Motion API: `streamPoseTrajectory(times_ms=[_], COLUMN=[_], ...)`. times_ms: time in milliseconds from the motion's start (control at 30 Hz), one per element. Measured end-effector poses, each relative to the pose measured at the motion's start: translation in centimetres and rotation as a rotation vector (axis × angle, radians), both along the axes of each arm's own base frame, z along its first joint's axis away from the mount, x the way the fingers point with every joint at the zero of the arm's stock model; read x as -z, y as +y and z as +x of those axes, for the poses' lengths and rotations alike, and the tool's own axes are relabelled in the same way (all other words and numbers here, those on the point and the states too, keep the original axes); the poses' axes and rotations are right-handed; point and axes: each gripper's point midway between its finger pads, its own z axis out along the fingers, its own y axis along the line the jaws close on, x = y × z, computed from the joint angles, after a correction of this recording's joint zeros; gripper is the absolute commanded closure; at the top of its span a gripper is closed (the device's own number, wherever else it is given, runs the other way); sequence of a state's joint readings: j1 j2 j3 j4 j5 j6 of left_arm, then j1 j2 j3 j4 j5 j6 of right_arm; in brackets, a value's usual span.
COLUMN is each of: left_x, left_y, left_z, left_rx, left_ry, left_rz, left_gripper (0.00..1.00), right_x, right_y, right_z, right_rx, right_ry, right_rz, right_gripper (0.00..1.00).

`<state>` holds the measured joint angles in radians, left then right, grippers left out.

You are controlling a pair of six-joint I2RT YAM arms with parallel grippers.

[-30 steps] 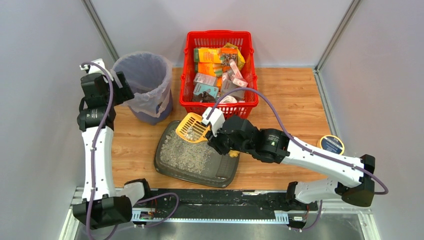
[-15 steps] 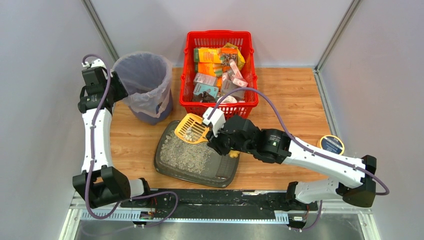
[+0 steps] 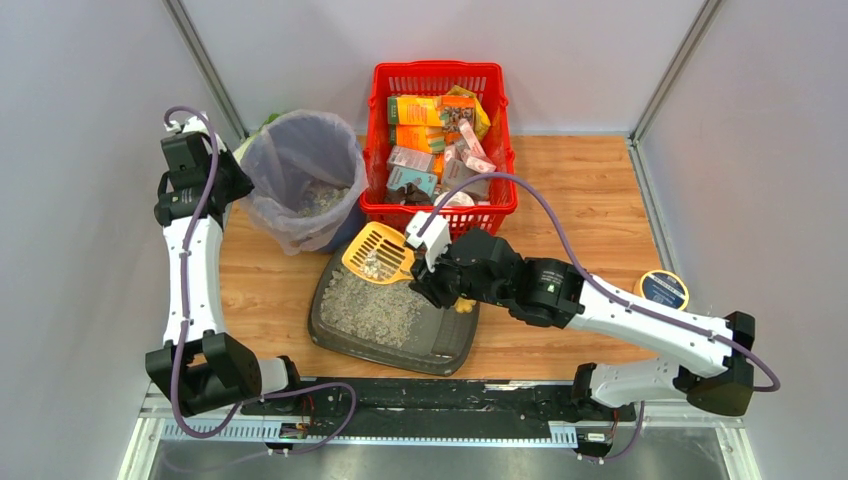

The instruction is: Clean the litter box

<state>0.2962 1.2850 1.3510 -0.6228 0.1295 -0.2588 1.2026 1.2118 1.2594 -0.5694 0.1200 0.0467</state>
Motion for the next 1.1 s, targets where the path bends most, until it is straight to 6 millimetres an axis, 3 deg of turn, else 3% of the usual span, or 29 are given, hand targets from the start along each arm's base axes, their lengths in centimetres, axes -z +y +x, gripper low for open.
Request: streamPoseTrajectory(times_ms=[167,367,767,1100], left_x=[-0.1,-0.2,-0.5,-1.1], left_y=[-0.3,-0.5,-1.2,-1.9], left_z=[-0.2,-0.3,-1.2,-2.5], left_rx=[0.027,0.040,0.090,0.120], left_ry=[0.005,0.061,0.171,0.204], left_rz=[-0.008,-0.033,-0.077,-0.095], left_gripper=[1.00,1.00,1.00,1.00], right_x=[0.9,1.7,-3.7,-6.7], right_y=[1.0,1.7,2.5,4.3], right_z=[-0.2,-0.2,1.0,3.8], right_rx=[-0.021,-0.033,-0.032,-0.004], right_ry=[0.026,0.045,-0.065,-0.183], right_rz=[-0.009,-0.027,0.050,0.044], right_gripper=[1.00,1.00,1.00,1.00])
